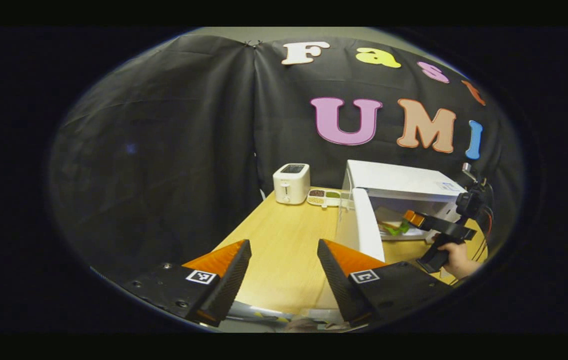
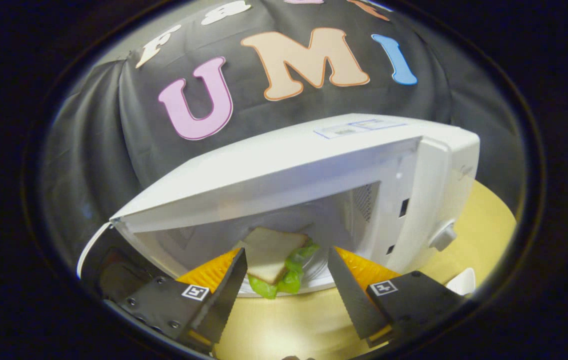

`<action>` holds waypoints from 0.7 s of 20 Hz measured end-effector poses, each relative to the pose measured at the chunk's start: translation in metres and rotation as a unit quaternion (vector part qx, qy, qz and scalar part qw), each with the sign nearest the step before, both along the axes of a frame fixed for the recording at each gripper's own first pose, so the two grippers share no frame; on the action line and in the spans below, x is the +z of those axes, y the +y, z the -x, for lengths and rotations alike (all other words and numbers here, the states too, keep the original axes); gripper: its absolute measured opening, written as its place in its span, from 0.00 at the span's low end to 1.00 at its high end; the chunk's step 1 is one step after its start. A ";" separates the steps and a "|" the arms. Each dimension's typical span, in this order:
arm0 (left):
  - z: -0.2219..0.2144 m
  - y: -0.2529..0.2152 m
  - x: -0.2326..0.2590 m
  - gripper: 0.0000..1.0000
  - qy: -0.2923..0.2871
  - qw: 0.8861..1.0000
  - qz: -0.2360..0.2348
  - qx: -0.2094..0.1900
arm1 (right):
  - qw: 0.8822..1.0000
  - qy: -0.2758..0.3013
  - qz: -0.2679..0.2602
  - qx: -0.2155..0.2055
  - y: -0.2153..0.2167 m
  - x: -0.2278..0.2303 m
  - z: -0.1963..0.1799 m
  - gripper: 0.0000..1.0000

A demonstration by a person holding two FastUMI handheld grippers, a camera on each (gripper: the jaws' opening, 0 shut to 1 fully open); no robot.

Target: Open the microwave oven with the left hand, put the food in, and close the microwave oven.

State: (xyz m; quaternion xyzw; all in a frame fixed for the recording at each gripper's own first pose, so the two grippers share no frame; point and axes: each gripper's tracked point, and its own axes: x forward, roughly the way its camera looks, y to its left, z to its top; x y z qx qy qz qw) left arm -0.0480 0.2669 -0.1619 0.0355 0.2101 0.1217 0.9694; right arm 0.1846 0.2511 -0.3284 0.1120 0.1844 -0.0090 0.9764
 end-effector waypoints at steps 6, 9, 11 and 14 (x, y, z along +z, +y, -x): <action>0.012 0.003 -0.026 0.32 0.037 0.999 0.004 -0.025 | 0.999 0.017 0.001 0.040 0.013 0.013 0.052 0.92; 0.018 0.003 -0.038 0.08 0.055 0.998 0.004 -0.033 | 0.998 0.015 -0.009 0.053 0.018 0.027 0.074 0.92; 0.019 -0.002 -0.043 0.01 0.058 0.997 0.010 -0.053 | 0.999 0.014 -0.004 0.047 0.013 0.034 0.086 1.00; 0.020 -0.013 -0.051 0.02 0.062 0.994 0.019 -0.090 | 0.999 0.014 0.003 0.036 0.006 0.043 0.107 1.00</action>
